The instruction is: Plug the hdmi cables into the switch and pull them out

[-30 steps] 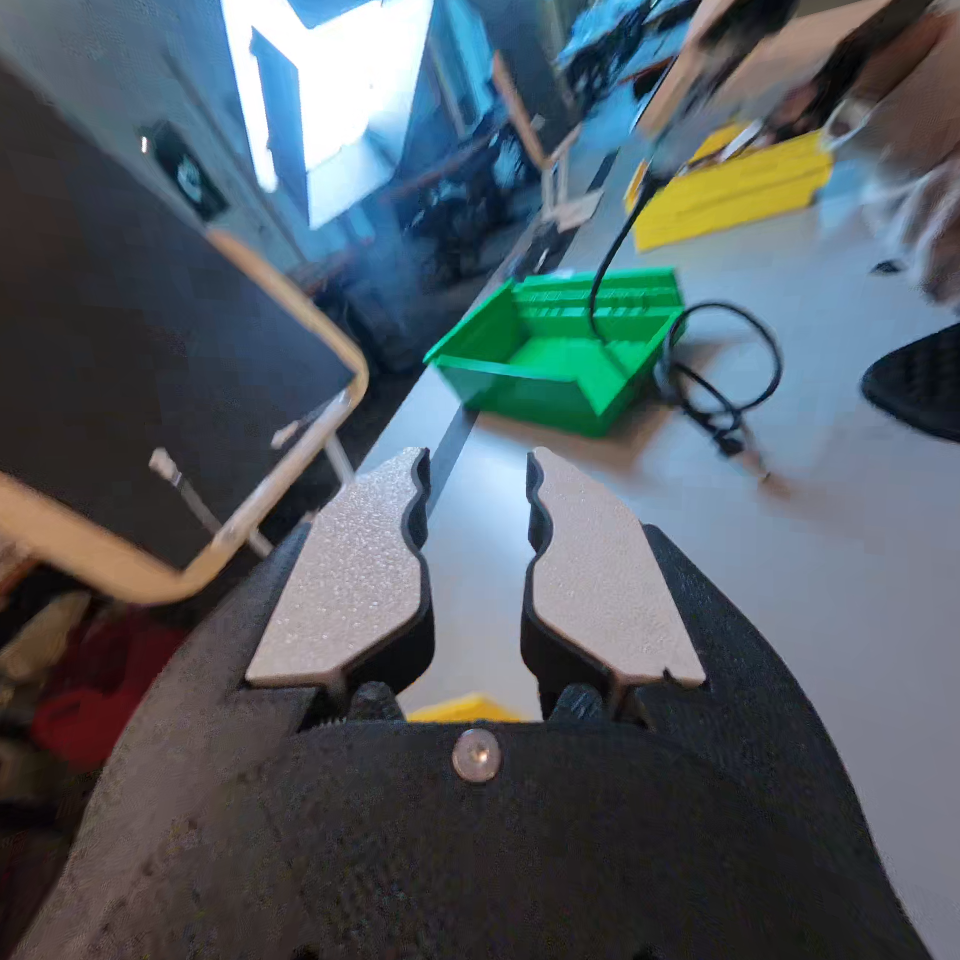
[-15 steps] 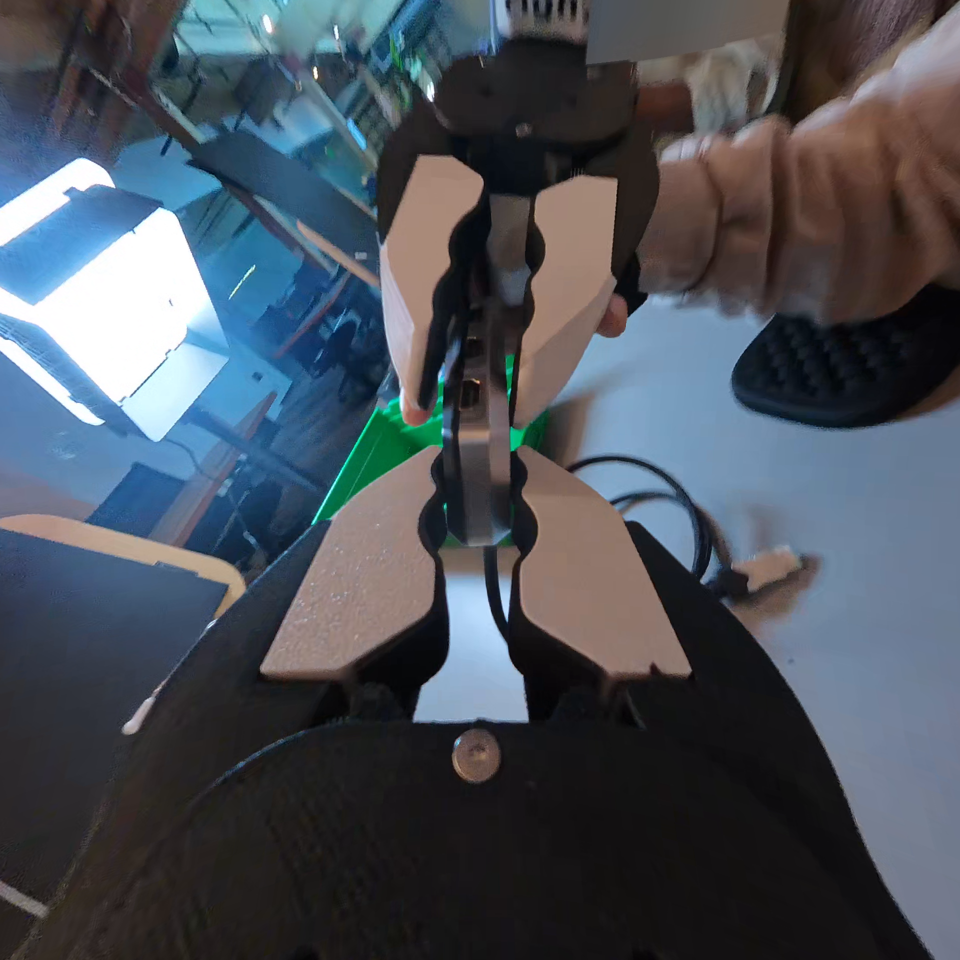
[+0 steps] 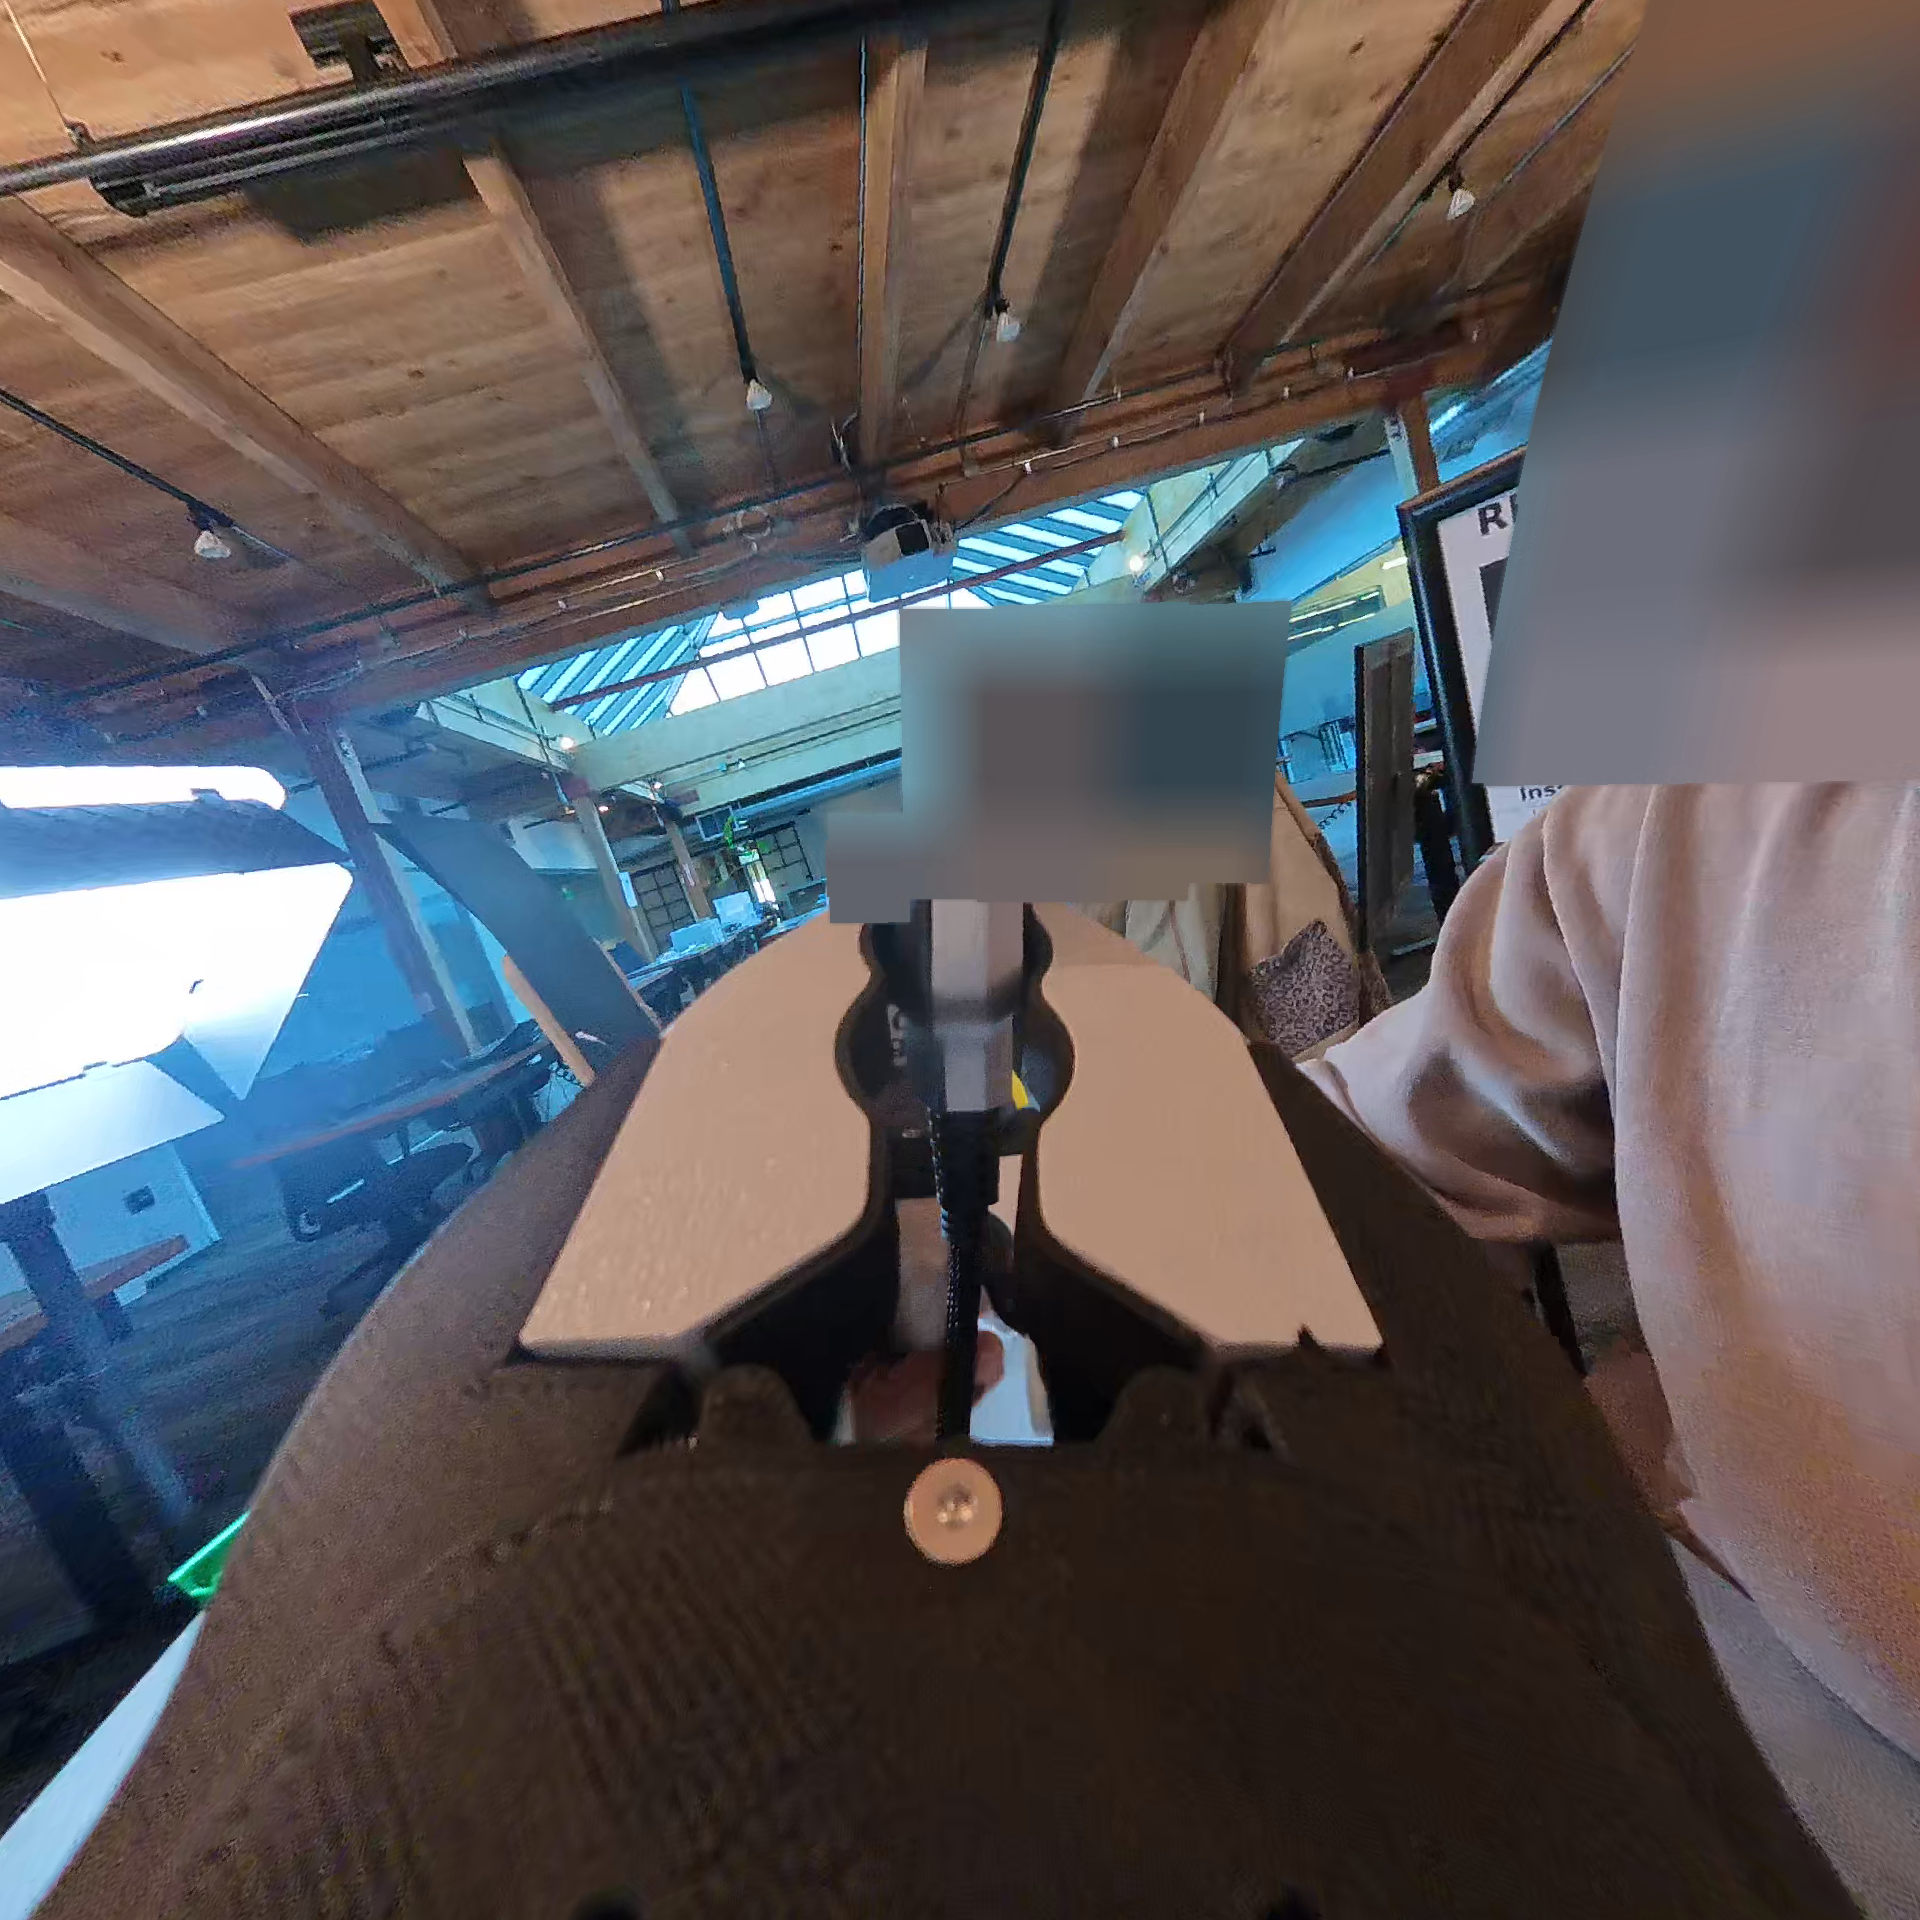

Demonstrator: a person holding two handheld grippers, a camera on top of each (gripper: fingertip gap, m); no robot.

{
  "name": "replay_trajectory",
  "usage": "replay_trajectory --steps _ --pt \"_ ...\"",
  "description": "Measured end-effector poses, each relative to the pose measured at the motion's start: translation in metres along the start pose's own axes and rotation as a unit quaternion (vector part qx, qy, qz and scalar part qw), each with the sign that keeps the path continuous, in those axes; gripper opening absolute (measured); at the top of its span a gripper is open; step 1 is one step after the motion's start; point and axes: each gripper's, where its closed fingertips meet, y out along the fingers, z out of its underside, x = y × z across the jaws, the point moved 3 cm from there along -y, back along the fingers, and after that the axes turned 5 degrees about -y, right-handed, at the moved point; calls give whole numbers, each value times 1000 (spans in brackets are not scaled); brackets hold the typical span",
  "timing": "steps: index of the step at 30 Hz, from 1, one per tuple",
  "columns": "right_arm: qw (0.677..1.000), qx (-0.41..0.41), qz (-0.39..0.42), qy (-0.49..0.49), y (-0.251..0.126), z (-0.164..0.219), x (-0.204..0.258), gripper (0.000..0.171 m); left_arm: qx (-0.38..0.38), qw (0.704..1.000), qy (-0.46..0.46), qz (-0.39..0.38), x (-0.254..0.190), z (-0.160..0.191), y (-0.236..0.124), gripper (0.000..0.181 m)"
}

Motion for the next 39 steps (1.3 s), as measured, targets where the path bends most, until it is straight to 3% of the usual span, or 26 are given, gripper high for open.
replay_trajectory --steps 2,3,8,11,14,15,17,18,21,23,26,29,34,36,39 --pt "1000 -18 -1 -15 8 -7 1 6 10 1000 4 -13 6 5 -5 22" --pt "999 -16 12 -28 4 -8 -3 3 16 1000 3 -11 9 4 -10 21" --pt "994 50 63 -68 -36 -16 -18 0 170 985 29 -30 26 30 -38 22" --pt "976 155 87 -125 -41 -6 -18 0 279 957 60 -58 31 49 -47 28" --pt "969 189 82 -135 -37 -2 -15 0 364 920 123 -73 27 56 -49 43" --pt "970 188 82 -129 -35 -1 -15 0 390 905 149 -80 27 59 -49 42" --pt "971 193 74 -119 -33 2 -14 0 428 873 219 -86 29 65 -49 23" --pt "970 198 75 -120 -33 5 -15 0 437 865 232 -84 29 67 -50 22" --pt "972 192 64 -117 -34 1 -10 2 418 879 218 -65 26 68 -49 22" --pt "968 194 71 -141 -34 -3 -8 23 413 887 200 -55 25 71 -50 21" --pt "963 191 80 -171 -26 -11 -2 34 406 894 182 -44 25 81 -48 21" --pt "944 216 102 -229 -13 -8 -1 32 403 901 159 -26 22 97 -41 21" --pt "939 230 110 -231 -10 2 -7 24 418 896 143 -45 32 111 -43 22" --pt "938 229 124 -230 -13 5 -13 23 409 901 132 -57 36 103 -49 23" --pt "944 209 142 -214 -25 2 -23 23 384 911 112 -105 48 66 -67 40"
